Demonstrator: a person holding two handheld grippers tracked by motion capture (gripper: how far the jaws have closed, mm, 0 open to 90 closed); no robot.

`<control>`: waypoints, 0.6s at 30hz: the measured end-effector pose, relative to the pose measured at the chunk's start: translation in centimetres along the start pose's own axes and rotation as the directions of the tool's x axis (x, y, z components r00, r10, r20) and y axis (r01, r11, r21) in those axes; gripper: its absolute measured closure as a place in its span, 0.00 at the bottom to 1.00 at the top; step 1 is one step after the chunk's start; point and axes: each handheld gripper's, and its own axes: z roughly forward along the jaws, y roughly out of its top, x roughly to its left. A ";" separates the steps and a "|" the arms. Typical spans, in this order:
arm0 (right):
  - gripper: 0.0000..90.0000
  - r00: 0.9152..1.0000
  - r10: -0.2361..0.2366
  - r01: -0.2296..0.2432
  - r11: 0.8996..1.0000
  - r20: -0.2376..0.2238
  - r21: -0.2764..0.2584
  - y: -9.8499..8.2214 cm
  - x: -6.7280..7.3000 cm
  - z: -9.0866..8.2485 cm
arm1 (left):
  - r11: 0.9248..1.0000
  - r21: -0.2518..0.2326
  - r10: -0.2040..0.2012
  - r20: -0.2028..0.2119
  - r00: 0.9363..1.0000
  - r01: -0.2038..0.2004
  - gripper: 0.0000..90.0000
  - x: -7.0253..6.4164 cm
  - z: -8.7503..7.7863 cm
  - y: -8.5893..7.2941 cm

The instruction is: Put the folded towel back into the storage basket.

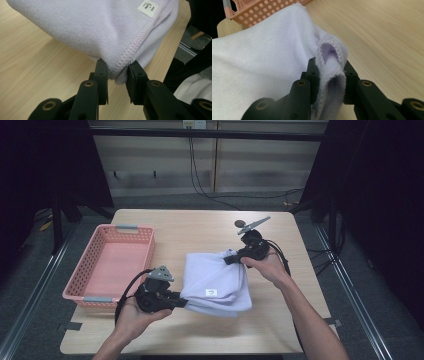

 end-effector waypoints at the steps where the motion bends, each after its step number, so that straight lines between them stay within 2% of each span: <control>1: 0.82 1.000 0.000 0.000 1.000 0.000 -0.001 0.2 0.0 0.1 | 1.000 -0.001 0.002 -0.005 1.000 -0.002 0.81 0.2 -0.3 0.0; 9: 0.82 1.000 -0.020 0.020 1.000 -0.022 -0.015 2.7 0.1 1.1 | 0.999 -0.026 -0.033 -0.028 0.999 0.032 0.81 1.7 -1.9 -0.2; 16: 0.82 0.998 -0.047 0.045 0.998 -0.033 -0.037 5.6 0.4 1.7 | 0.997 -0.044 -0.061 -0.060 0.996 0.059 0.81 3.0 -3.6 -0.1; 18: 0.82 0.998 -0.055 0.054 0.998 -0.035 -0.034 6.3 0.6 1.8 | 0.997 -0.046 -0.057 -0.070 0.996 0.054 0.81 3.2 -4.2 -0.1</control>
